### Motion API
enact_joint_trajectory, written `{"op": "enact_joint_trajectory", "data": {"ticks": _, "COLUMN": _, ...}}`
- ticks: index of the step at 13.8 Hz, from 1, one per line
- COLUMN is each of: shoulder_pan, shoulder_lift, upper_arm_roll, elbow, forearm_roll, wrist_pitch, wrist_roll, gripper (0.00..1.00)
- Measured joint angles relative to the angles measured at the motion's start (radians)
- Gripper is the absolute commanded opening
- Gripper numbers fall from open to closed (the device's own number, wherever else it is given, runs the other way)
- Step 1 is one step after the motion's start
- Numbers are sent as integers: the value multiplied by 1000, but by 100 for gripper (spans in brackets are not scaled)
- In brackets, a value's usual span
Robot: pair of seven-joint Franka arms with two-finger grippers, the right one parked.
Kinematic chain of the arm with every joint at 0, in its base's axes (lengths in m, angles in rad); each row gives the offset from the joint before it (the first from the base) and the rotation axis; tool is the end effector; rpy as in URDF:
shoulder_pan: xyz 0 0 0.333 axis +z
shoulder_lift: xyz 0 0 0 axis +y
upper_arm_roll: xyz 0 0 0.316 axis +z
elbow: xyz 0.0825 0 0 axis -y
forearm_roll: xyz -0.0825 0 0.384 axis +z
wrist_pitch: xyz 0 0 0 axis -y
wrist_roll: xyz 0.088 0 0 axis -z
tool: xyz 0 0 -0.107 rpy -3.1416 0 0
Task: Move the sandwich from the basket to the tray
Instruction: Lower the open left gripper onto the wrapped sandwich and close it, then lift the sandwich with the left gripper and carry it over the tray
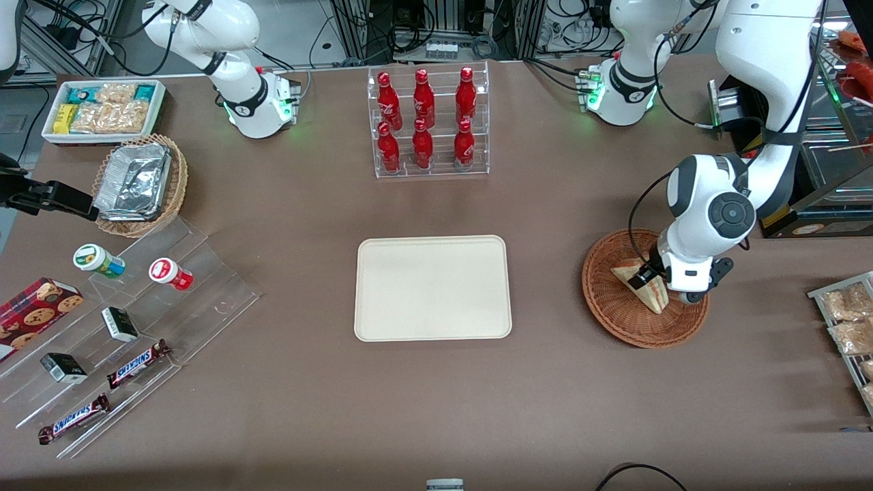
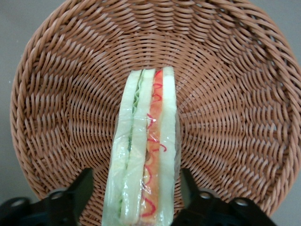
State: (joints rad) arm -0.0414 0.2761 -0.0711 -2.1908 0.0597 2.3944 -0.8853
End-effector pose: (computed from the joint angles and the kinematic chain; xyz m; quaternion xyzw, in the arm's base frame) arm 0.5465 -0.0613 0.2535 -0.9336 -0.3565 0.0267 0.0256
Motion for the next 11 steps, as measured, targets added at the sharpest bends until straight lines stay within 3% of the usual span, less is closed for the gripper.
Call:
{"op": "enact_joint_trajectory", "data": {"ticks": 7, "shoulder_pan": 0, "shoulder_lift": -6, "upper_arm_roll": 0, "elbow": 10, "forearm_roll": 2, "wrist_pitch": -6, "wrist_roll": -11, "gripper": 0}}
{"op": "enact_joint_trajectory", "data": {"ticks": 11, "shoulder_pan": -20, "shoulder_lift": -46, "upper_arm_roll": -18, "elbow": 111, "forearm_roll": 4, "wrist_pitch": -195, "wrist_roll": 91, "gripper": 0}}
